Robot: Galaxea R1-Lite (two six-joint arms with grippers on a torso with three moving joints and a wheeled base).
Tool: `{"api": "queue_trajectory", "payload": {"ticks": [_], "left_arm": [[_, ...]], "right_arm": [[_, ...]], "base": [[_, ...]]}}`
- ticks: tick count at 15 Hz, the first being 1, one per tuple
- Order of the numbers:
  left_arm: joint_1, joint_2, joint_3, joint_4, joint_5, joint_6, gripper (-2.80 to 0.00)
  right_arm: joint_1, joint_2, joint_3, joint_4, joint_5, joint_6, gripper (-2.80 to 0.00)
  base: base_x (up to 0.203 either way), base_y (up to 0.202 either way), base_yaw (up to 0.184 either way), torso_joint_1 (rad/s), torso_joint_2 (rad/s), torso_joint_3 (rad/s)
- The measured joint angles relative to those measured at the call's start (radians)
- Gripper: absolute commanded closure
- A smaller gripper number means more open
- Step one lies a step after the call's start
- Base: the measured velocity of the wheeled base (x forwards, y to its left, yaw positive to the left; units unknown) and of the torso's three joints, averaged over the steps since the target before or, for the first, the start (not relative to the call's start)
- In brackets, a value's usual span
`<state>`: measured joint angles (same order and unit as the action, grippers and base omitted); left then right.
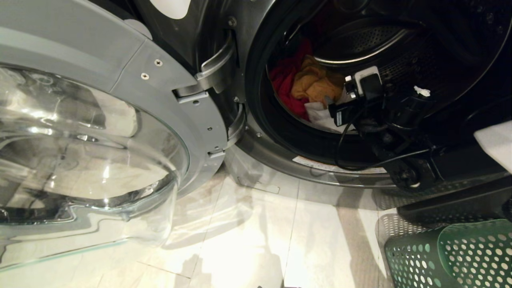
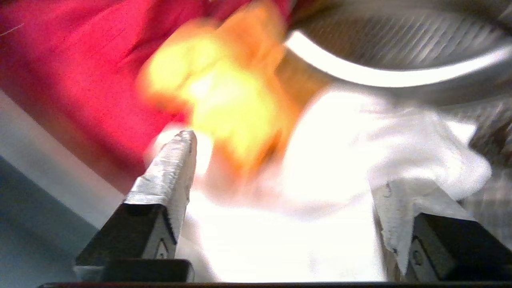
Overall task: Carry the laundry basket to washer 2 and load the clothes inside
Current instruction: Place the clothes into the washing machine
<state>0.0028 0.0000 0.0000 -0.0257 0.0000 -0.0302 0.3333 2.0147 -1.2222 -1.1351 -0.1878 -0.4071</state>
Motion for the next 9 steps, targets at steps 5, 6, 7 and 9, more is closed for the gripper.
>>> {"api": "queue_trajectory", "payload": {"ticks": [5,6,7,9], "left_arm": [[-0.001,0.000,0.000,0.000,0.000,0.000,0.00],[0.000,0.000,0.000,0.000,0.000,0.000,0.00],[0.000,0.000,0.000,0.000,0.000,0.000,0.00],[-0.001,0.000,0.000,0.000,0.000,0.000,0.00]], "right_arm": [[0.045,-0.311,0.361,0.137,-0.026,0.060,-2.80],[0.049,-0.372,0.411,0.178,-0.027,0.062,-2.80],[0.053,-0.431,0.453,0.228,-0.028,0.063,-2.80],[0.058,-0.561,0.524,0.358,-0.027,0.071,-2.80]], "base": [[0.000,0.000,0.000,0.000,0.00,0.000],[0.000,0.000,0.000,0.000,0.00,0.000],[0.000,0.000,0.000,0.000,0.00,0.000],[0.000,0.000,0.000,0.000,0.00,0.000]]}}
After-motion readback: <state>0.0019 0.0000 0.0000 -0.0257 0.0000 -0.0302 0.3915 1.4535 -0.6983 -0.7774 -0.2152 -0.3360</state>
